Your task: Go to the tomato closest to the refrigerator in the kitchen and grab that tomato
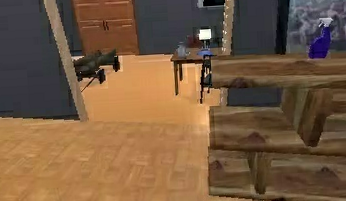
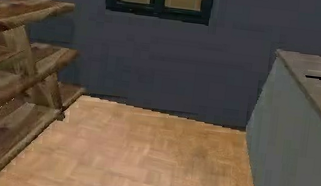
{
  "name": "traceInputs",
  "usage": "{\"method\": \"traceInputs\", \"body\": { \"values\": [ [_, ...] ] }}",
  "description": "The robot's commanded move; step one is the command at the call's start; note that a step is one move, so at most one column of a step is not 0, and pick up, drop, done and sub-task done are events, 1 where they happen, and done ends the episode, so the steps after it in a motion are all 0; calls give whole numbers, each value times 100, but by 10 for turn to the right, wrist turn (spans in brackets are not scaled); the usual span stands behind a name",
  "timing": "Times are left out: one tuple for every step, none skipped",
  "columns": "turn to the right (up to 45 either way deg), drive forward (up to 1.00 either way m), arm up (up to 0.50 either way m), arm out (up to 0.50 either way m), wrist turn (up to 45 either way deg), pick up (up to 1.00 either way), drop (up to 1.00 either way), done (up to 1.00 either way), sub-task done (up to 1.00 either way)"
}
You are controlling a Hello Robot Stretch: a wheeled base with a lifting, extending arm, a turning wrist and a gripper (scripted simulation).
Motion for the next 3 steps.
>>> {"method": "traceInputs", "body": {
  "values": [
    [-420,0,0,0,0,0,0,0,0],
    [0,100,0,0,0,0,0,0,0],
    [-30,0,0,0,0,0,0,0,0]
  ]
}}
